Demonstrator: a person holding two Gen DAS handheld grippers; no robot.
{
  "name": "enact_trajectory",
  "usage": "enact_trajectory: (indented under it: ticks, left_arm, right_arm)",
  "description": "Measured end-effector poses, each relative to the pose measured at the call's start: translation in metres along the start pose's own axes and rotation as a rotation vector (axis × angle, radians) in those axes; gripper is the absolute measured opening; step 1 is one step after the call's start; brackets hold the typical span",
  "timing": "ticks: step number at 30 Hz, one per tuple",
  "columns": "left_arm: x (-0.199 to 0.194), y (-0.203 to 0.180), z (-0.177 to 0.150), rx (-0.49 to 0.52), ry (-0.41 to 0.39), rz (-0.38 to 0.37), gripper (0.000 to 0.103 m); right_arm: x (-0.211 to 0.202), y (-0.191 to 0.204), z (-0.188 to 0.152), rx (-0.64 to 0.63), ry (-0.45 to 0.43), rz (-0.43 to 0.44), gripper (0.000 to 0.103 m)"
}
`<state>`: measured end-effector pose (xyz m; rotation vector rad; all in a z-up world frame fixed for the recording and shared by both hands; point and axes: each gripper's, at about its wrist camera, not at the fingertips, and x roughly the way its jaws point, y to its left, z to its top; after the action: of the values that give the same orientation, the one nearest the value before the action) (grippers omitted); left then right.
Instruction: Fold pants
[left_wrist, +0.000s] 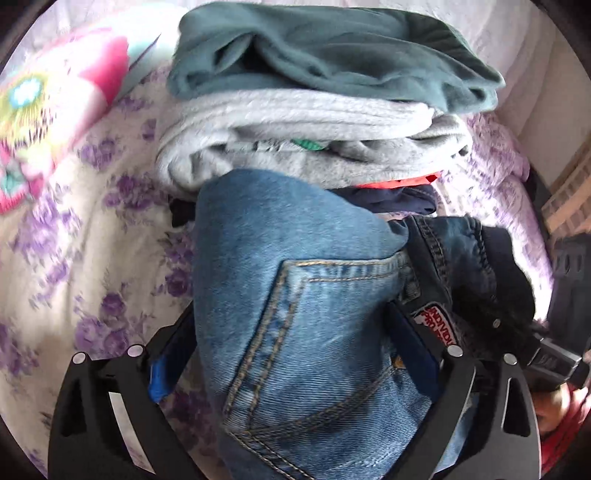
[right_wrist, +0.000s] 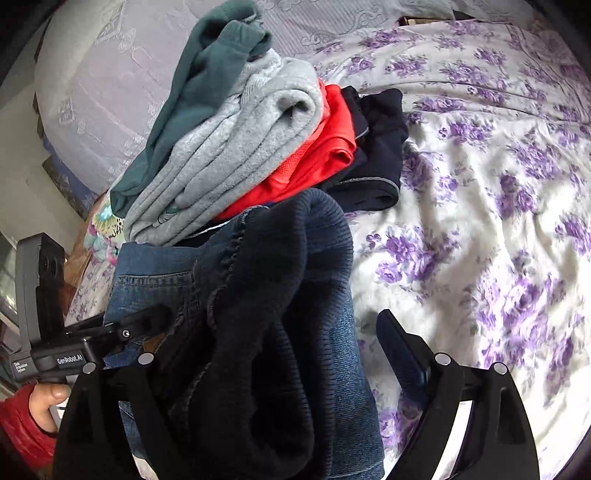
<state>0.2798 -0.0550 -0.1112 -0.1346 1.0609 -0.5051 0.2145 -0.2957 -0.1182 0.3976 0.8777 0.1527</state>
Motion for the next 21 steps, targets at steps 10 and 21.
enact_trajectory:
  ticks: [10,21]
  left_arm:
    - [-0.085,-0.038,-0.015,0.191,-0.143,0.282,0.098]
    - [-0.16,-0.068,-0.068,0.13,-0.193,0.317,0.098]
  right_arm:
    - [-0.1,0.066,-0.01,-0.227,-0.235,-0.306,0.099]
    - [-0.18,0.119,-0.055,-0.293,-0.293,-0.325,0.099]
